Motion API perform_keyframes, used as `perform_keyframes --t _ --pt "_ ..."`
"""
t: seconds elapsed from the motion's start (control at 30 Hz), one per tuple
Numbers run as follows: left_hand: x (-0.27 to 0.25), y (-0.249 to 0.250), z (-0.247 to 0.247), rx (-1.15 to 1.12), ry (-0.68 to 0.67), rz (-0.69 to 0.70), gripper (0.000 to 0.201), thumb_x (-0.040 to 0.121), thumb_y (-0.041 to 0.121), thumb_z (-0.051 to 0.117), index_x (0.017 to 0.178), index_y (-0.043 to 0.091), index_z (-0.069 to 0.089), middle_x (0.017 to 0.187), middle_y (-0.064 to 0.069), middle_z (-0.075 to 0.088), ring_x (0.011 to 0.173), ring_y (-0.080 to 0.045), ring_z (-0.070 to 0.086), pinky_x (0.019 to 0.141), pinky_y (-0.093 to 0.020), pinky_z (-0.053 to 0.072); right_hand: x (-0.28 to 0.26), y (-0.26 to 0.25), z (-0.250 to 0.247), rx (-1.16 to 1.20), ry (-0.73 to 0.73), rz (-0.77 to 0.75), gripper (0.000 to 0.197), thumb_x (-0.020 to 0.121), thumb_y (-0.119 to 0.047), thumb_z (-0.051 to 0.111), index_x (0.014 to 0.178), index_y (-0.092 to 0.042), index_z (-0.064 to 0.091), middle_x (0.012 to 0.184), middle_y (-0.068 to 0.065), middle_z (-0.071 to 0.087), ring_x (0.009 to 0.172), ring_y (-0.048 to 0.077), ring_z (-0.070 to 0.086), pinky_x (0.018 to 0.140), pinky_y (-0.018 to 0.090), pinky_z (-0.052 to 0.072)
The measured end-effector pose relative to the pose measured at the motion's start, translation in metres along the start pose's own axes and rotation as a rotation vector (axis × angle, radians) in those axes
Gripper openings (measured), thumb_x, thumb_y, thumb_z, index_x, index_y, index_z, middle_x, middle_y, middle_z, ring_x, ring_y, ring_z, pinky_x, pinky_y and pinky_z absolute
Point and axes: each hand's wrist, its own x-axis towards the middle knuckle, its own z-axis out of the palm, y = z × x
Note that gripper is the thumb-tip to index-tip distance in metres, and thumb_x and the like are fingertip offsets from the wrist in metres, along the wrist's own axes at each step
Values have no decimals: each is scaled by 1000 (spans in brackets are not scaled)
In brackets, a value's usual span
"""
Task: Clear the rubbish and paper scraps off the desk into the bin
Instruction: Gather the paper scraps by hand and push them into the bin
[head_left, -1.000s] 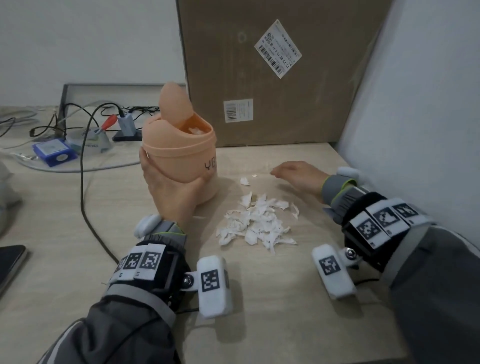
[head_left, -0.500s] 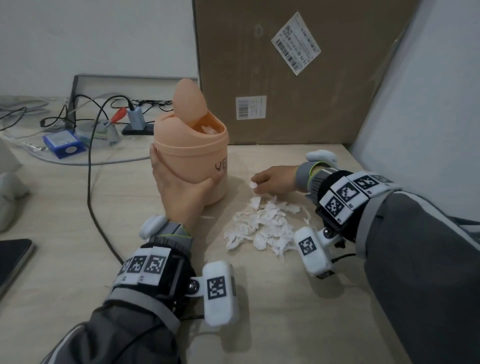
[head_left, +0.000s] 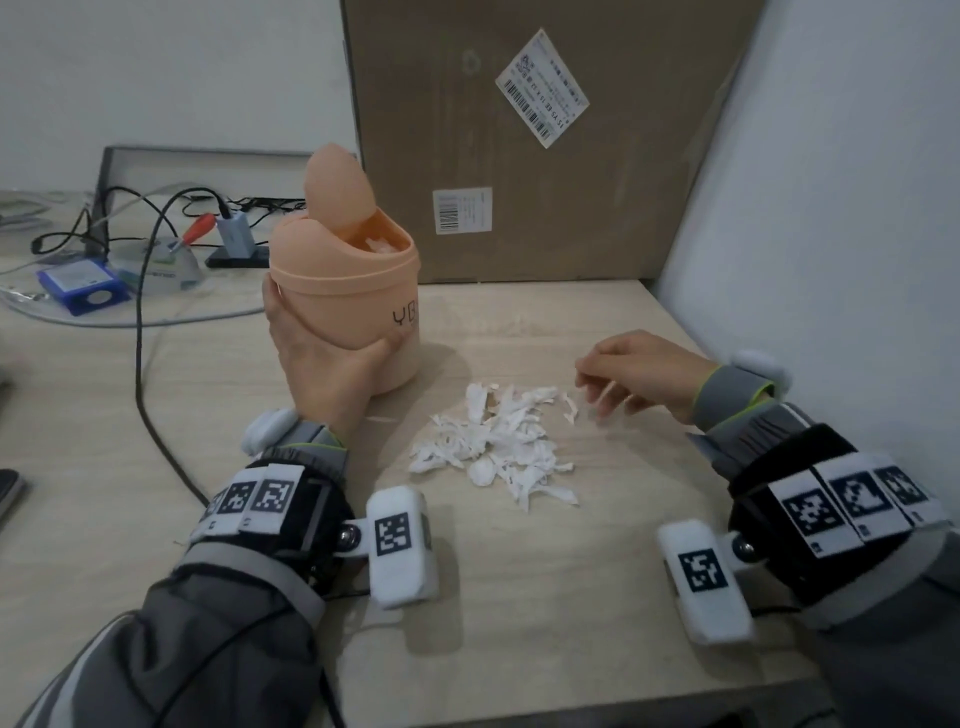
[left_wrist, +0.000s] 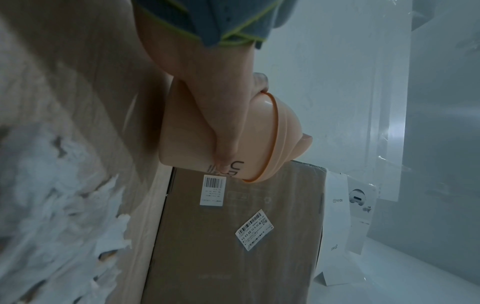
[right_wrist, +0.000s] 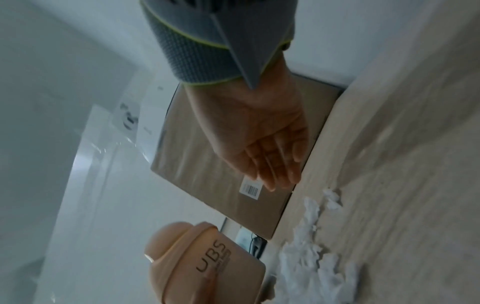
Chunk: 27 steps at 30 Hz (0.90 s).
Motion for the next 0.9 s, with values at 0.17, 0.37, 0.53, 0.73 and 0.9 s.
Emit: perform_keyframes --t 0.17,0.37,0.53,0.73,0.9 --pt "3 -4 -2 -7 3 -3 138 46 55 83 157 28 5 158 -2 29 143 -22 36 118 -48 33 -7 14 10 100 -229 127 27 95 -33 51 81 -10 57 73 8 64 56 18 67 46 22 42" --pt "6 -9 -2 -16 -6 -1 137 47 52 86 156 29 5 157 -1 30 142 -20 37 118 -47 35 0 12 16 235 -275 58 23 95 -30 51 89 -9 59 83 9 65 72 21 69 55 26 53" --pt "7 -11 -2 -11 -12 2 138 47 51 86 156 29 5 156 -1 30 141 -20 38 117 -48 36 -7 11 11 259 -298 -78 31 95 -32 49 74 -13 60 75 7 66 62 18 66 44 18 39" --pt "7 -12 -2 -1 -22 11 137 48 52 86 156 31 5 156 -1 30 141 -19 38 118 -47 35 -15 7 30 182 -672 -160 28 94 -33 50 85 -13 66 84 9 71 75 19 70 54 21 49" --pt "6 -11 -2 -2 -36 17 137 48 53 86 155 34 3 157 1 29 142 -19 37 118 -48 35 -8 13 32 298 -619 -174 22 97 -22 46 101 -13 67 107 10 68 102 17 65 76 22 53"
